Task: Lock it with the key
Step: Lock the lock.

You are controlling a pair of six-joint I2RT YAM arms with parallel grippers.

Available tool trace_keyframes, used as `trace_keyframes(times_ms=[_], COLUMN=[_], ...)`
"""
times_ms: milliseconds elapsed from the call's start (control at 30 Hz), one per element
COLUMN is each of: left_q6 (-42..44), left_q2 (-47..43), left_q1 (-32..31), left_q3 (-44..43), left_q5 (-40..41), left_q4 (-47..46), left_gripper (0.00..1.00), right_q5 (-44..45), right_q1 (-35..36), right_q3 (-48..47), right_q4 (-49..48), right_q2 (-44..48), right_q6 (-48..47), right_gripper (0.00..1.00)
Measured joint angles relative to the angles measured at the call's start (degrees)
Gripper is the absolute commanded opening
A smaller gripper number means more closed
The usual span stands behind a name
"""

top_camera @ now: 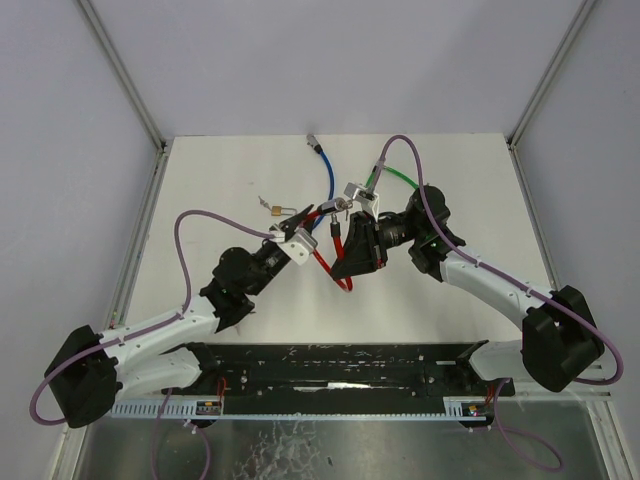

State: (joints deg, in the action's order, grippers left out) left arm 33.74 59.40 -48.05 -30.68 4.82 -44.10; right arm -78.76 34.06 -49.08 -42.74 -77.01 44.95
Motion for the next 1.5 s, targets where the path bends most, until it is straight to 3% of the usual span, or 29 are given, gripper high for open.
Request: trace_keyframes(times_ms=[300, 667, 1500], left_q6=[10.36, 16.28, 4.66], left_q2=[0.0, 0.11, 1.09], left_q1=[0.39, 3.98, 5.4], left_q3=[0.52, 0.96, -0.04], left_q5=[-2.51, -8.09, -4.22], left_q4=[-0.02, 0.13, -5.73], left_gripper=[0.0, 0.0, 0.0], right_q5=[-0.46, -1.2, -0.22], right_q1=[-0.39, -0.72, -0.76], right_q3=[0.0, -0.04, -0.04], right_q4=[-0.02, -0.81, -0.87], right_q2=[0.0, -0.02, -0.02], right_q6=[1.18, 5.03, 6.14], right_gripper=[0.0, 0.0, 0.0])
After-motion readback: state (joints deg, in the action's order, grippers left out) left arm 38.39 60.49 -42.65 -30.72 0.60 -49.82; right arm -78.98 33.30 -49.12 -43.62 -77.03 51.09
